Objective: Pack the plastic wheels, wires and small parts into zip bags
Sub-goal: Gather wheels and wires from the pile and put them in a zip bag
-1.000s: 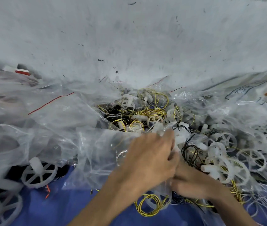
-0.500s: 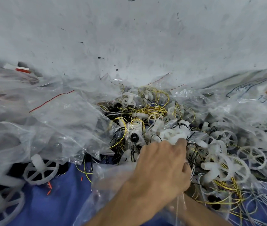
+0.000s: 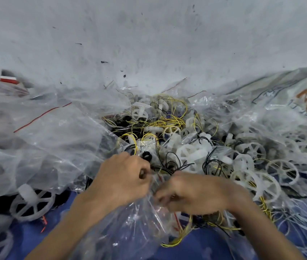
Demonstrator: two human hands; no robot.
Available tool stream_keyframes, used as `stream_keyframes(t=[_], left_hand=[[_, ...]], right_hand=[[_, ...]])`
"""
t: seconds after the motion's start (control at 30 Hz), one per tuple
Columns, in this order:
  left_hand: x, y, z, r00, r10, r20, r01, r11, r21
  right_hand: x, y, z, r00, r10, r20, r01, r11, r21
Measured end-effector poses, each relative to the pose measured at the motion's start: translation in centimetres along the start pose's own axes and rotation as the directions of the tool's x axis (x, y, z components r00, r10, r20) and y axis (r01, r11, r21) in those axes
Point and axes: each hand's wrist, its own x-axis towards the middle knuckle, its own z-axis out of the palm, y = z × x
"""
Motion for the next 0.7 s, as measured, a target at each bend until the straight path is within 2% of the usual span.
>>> stream_keyframes(t=[0.03, 0.07, 0.1, 0.13, 0.17, 0.2, 0.27, 0.33, 0.43, 0.5, 0.57, 0.63, 0.67, 0.7], left_hand=[[0.2, -0.2, -0.3, 1.0, 0.011, 0.028, -0.012, 1.0, 0.016], [0.4, -0.4, -0.5, 0.998, 0.025, 0.062, -0.026, 0.999, 0.018], [0.5, -0.4, -0.7, 0.994, 0.042, 0.103, -0.042, 0.999, 0.004], [0.6, -0.4, -1.0, 0.988, 0.06, 0.145, -0.057, 0.998, -0.022], [0.7, -0.4, -1.3, 0.979, 0.075, 0.192, -0.066, 0.996, -0.053], [0.9, -0.4, -1.5, 0.967, 0.088, 0.237, -0.07, 0.994, -0.081], [1.4, -0.5, -2.1, 0.945, 0.119, 0.306, -0.085, 0.989, -0.123], [2.0, -0.6, -2.7, 0.922, 0.185, 0.341, -0.131, 0.976, -0.176], [2.4, -0.8, -3.4, 0.885, 0.253, 0.391, -0.114, 0.932, -0.345], [2.3, -1.2, -3.5, 0.852, 0.293, 0.433, -0.074, 0.887, -0.456], [2.3, -1.6, -3.5, 0.834, 0.329, 0.443, -0.074, 0.862, -0.502], [2.4, -1.9, -3.1, 0.851, 0.34, 0.4, -0.108, 0.859, -0.5], [2.5, -2.1, -2.9, 0.864, 0.34, 0.371, -0.135, 0.867, -0.479], [2.6, -2.2, -2.6, 0.876, 0.339, 0.344, -0.164, 0.878, -0.45]], right_hand=[[-1.1, 0.3, -1.8, 0.99, 0.047, -0.131, -0.034, 0.995, 0.096], [-1.9, 1.0, -2.8, 0.942, 0.068, -0.329, -0.031, 0.993, 0.116], [-2.7, 2.1, -3.6, 0.849, 0.092, -0.521, -0.054, 0.995, 0.088], [-3.2, 3.3, -3.8, 0.746, 0.106, -0.658, -0.161, 0.987, -0.024], [-3.2, 4.5, -3.5, 0.668, 0.131, -0.733, -0.319, 0.94, -0.123], [-3.2, 5.5, -3.2, 0.629, 0.171, -0.759, -0.428, 0.89, -0.154], [-3.4, 7.0, -2.7, 0.605, 0.284, -0.744, -0.491, 0.868, -0.068], [-3.9, 7.7, -2.5, 0.625, 0.296, -0.723, -0.44, 0.898, -0.013], [-4.9, 8.4, -2.6, 0.716, 0.226, -0.661, -0.374, 0.923, -0.09], [-5.2, 9.0, -2.6, 0.748, 0.192, -0.635, -0.367, 0.917, -0.155], [-5.2, 9.4, -2.2, 0.718, 0.165, -0.676, -0.363, 0.918, -0.161], [-5.4, 9.7, -2.0, 0.669, 0.196, -0.717, -0.363, 0.928, -0.085], [-5.6, 9.9, -1.8, 0.675, 0.231, -0.7, -0.361, 0.932, -0.041], [-5.8, 10.1, -1.7, 0.712, 0.27, -0.649, -0.365, 0.931, -0.012]])
